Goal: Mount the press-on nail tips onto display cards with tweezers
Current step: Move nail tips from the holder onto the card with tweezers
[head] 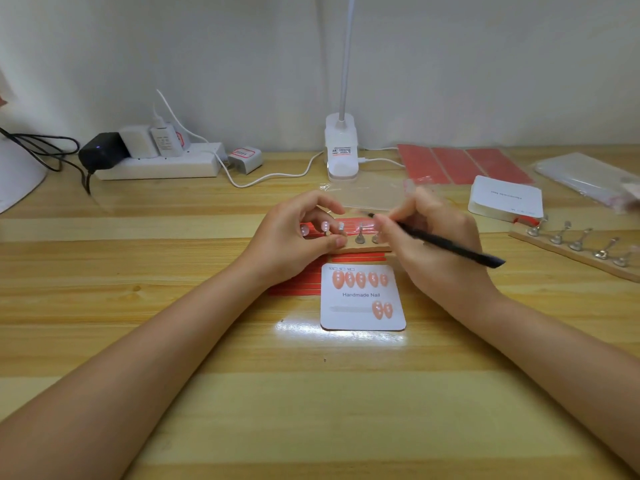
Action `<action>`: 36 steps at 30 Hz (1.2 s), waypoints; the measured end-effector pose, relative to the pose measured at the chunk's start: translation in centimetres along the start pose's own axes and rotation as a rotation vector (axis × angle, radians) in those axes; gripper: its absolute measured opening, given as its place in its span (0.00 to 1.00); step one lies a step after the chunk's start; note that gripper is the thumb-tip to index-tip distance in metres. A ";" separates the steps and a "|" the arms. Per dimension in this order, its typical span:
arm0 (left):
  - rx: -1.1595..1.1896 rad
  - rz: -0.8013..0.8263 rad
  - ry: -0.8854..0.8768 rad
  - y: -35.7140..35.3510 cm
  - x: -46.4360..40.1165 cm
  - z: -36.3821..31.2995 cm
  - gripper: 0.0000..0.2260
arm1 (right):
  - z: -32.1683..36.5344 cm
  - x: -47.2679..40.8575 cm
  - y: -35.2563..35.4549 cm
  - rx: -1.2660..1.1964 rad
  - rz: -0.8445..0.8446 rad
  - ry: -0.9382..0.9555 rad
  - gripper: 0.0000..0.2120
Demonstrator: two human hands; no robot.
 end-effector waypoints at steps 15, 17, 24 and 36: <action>-0.281 -0.089 -0.174 1.3 1.7 -2.4 0.15 | 0.1 0.0 0.7 -0.034 -0.075 -0.135 0.10; -0.299 -0.026 -0.241 1.4 2.5 -3.1 0.12 | 0.1 0.0 0.7 -0.035 -0.077 -0.141 0.10; -0.471 0.196 -0.350 -0.1 5.8 -2.4 0.13 | 1.0 0.3 1.2 -0.066 -0.077 -0.090 0.11; -0.419 0.157 -0.319 -0.2 5.8 -2.1 0.13 | 3.2 4.9 3.4 -0.041 0.092 0.194 0.08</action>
Point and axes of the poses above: each hand's wrist, its own x-axis away from the middle knuckle, its own y-axis out of the back of the hand, z = x × y, the point moved 3 cm from there along -x, towards the middle knuckle, and after that the axes turned 5 degrees about -x, right-handed, at the moved point
